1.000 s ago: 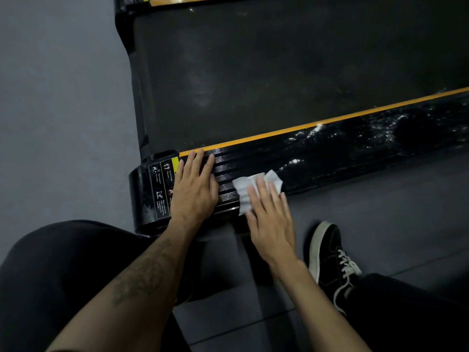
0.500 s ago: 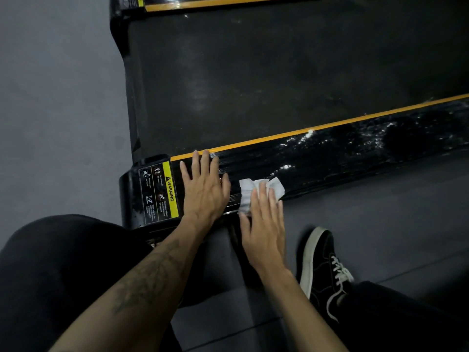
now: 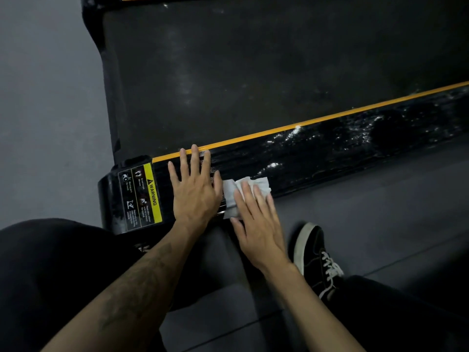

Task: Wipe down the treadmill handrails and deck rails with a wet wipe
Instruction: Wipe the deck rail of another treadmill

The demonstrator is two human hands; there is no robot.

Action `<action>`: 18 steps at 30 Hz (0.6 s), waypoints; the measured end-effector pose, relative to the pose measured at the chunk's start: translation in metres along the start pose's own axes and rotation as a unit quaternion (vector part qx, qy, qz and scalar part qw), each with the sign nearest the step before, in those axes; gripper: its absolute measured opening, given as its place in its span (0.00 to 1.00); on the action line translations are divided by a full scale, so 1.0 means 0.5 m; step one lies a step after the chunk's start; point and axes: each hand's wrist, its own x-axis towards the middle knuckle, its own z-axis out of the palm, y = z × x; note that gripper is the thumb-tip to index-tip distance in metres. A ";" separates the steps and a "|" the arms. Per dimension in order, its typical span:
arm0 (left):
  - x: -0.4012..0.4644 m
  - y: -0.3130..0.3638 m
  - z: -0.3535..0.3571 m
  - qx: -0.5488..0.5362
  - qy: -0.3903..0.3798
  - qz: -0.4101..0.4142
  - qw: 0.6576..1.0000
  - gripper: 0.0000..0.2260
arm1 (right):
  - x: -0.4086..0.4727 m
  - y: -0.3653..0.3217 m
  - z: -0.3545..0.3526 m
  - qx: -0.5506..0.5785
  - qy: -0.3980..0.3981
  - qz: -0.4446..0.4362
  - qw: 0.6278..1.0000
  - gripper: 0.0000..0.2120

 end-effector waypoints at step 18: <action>0.004 0.008 -0.008 -0.007 -0.003 -0.007 1.000 0.27 | 0.049 -0.004 -0.007 0.056 0.000 0.113 0.992 0.31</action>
